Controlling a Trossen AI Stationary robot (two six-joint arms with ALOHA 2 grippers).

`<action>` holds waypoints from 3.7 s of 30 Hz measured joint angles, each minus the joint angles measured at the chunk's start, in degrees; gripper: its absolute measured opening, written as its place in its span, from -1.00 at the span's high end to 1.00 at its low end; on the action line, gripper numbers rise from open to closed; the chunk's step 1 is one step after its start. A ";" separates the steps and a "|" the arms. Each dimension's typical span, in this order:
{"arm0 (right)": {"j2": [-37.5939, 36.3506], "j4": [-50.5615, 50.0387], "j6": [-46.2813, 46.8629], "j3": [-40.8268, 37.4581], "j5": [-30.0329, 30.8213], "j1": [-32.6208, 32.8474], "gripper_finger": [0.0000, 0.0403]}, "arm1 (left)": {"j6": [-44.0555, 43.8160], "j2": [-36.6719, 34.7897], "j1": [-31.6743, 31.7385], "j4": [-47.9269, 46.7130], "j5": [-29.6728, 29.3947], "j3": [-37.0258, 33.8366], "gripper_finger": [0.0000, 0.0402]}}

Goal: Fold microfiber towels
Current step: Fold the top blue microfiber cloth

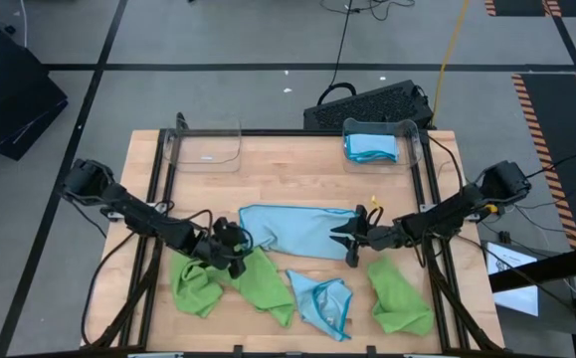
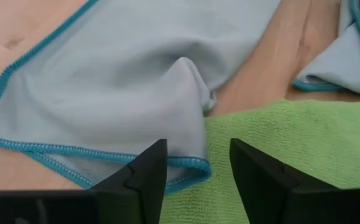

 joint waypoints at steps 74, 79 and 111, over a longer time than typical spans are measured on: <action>11.06 0.90 4.68 -0.96 -11.42 -11.44 1.00 | 10.68 -12.96 -2.41 -19.11 -0.04 0.02 0.78; 11.15 3.52 3.47 -1.01 -11.82 -11.40 1.00 | 11.38 -13.03 -2.23 -18.87 -0.72 0.00 0.61; 7.17 -6.13 6.57 -0.86 -6.36 -11.38 1.00 | 36.90 12.27 30.68 26.54 17.61 -8.17 0.92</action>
